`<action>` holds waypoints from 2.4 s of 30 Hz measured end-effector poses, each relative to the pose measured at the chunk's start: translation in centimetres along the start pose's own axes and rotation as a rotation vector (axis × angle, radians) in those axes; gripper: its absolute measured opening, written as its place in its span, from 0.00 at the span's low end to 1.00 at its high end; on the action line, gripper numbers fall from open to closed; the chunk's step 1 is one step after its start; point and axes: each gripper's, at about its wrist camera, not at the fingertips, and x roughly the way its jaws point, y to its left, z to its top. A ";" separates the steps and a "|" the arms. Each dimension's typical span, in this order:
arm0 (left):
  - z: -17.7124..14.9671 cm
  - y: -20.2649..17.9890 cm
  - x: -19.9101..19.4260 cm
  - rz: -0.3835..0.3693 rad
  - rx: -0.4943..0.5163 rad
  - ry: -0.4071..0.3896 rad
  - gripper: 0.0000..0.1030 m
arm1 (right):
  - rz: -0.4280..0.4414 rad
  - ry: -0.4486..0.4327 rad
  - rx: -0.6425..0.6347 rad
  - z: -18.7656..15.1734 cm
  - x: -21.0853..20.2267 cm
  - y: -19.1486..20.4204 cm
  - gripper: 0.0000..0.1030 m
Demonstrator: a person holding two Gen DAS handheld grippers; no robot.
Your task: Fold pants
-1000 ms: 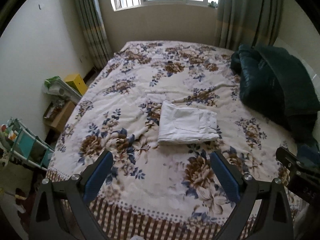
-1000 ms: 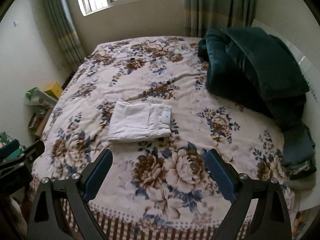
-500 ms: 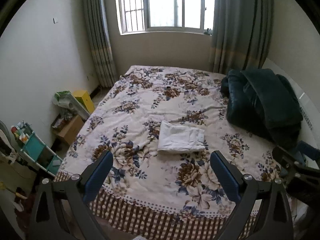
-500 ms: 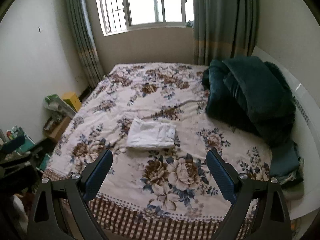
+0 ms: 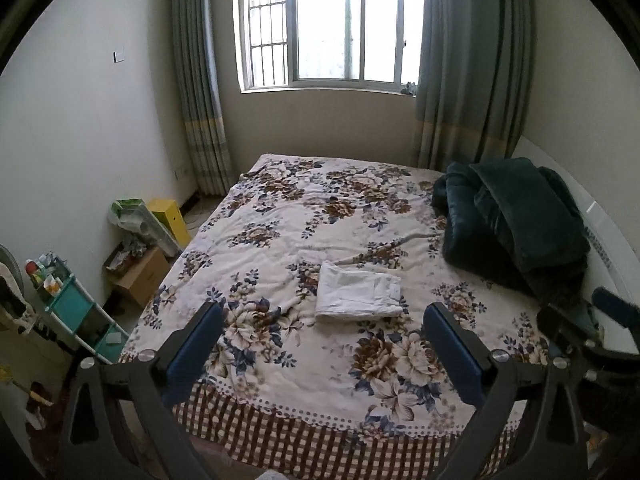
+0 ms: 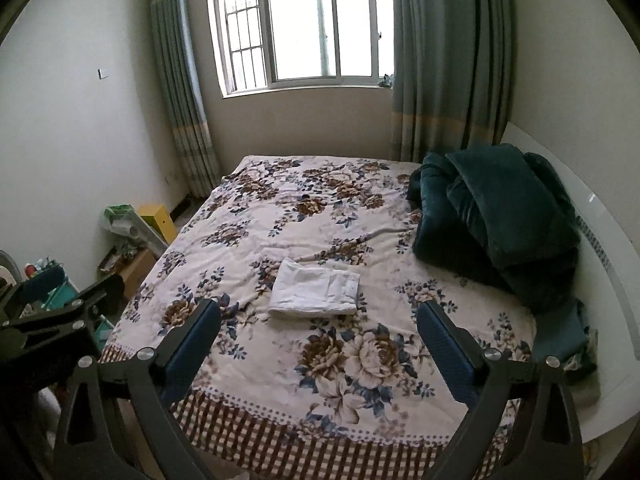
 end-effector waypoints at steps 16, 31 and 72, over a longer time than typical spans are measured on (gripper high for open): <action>0.3 0.3 6.5 0.071 0.028 0.031 1.00 | -0.120 0.020 0.019 0.4 8.1 0.9 0.98; 0.6 -0.3 10.8 0.083 0.035 0.078 1.00 | -0.155 0.041 0.044 1.2 14.6 0.7 0.98; -0.4 0.5 10.3 0.096 0.000 0.090 1.00 | -0.135 0.070 0.057 -0.1 15.1 1.2 0.99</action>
